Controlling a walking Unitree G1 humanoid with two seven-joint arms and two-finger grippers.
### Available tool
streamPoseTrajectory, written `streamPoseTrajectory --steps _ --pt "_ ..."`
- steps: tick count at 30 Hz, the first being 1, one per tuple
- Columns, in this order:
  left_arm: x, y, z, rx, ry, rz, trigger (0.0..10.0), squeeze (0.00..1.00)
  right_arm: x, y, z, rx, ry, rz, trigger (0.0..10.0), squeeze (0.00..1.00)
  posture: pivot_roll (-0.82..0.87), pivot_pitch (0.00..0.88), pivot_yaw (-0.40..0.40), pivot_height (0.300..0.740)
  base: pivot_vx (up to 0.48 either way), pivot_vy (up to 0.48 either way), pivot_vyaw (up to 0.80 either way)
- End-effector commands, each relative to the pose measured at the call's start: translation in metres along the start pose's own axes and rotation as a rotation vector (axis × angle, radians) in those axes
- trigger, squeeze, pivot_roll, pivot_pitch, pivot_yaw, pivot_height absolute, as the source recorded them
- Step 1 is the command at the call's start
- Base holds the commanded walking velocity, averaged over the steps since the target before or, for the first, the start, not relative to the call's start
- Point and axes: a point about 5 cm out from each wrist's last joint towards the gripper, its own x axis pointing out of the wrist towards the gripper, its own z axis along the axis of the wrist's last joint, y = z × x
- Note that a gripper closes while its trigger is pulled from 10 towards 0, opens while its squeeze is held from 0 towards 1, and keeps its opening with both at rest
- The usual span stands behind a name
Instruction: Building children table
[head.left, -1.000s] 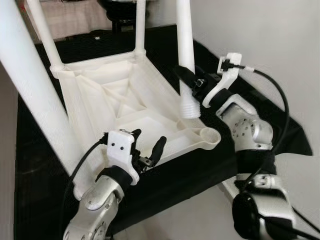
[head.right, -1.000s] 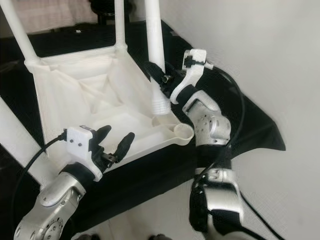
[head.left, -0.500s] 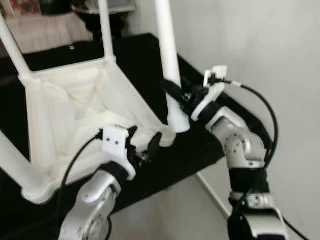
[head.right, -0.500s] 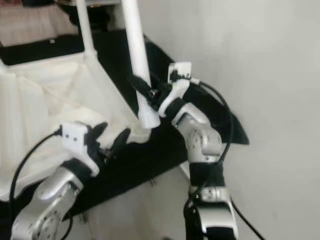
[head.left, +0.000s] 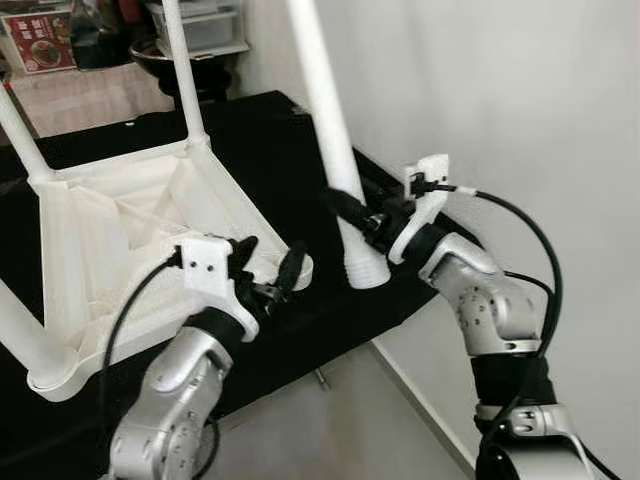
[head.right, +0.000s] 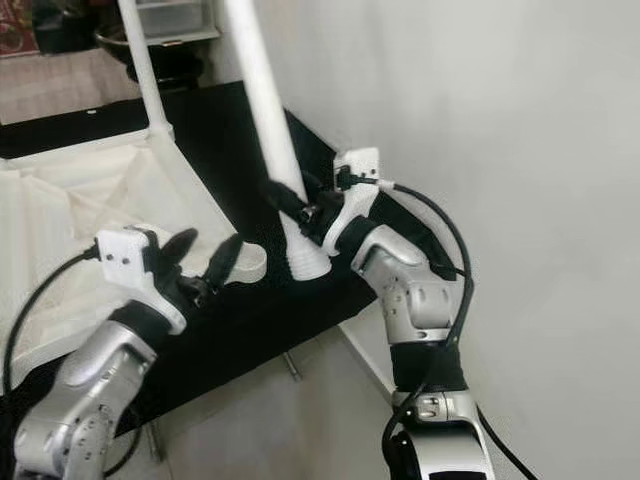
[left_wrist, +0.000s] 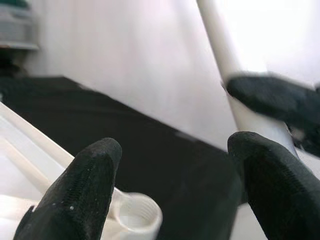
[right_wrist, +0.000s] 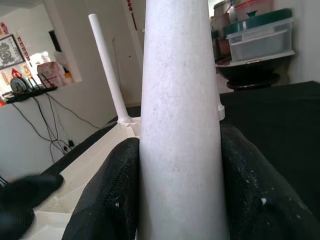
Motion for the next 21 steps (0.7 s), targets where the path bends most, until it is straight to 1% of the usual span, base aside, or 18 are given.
streamPoseTrajectory --steps 1,4,8,12,16,18,21 --pt "-0.001 0.001 0.004 0.001 -0.007 0.0 10.0 0.0 -0.001 0.003 0.003 -0.032 -0.017 0.015 10.0 0.0 -0.14 0.097 -0.034 0.74 0.0 0.0 0.0" --pt "0.003 0.003 0.019 -0.016 -0.055 -0.036 10.0 0.0 -0.002 0.0 0.002 -0.048 -0.006 0.006 10.0 0.0 -0.14 0.095 -0.035 0.74 0.0 0.0 0.68" --pt "0.004 0.002 0.027 -0.047 -0.079 -0.074 10.0 0.0 -0.002 0.001 -0.002 -0.045 0.004 0.007 10.0 0.0 -0.14 0.091 -0.034 0.74 0.0 0.0 0.8" --pt "0.005 0.002 0.031 -0.066 -0.08 -0.102 10.0 0.0 -0.001 0.001 -0.007 -0.027 0.005 -0.006 10.0 0.0 -0.13 0.089 -0.036 0.74 0.0 0.0 0.0" --pt "0.006 0.001 0.029 -0.022 -0.054 -0.121 10.0 0.0 0.0 0.0 -0.009 -0.029 0.009 -0.015 10.0 0.0 -0.13 0.088 -0.039 0.74 0.0 0.0 0.0" --pt "0.006 0.002 0.028 -0.02 -0.048 -0.121 10.0 0.0 0.0 0.0 -0.009 -0.027 0.007 -0.015 10.0 0.0 -0.13 0.088 -0.039 0.74 0.0 0.0 0.0" --pt "0.011 0.004 0.029 -0.044 -0.055 -0.122 10.0 0.0 0.0 0.001 -0.01 -0.014 -0.001 -0.012 10.0 0.0 -0.12 0.083 -0.037 0.74 0.0 0.0 0.0"
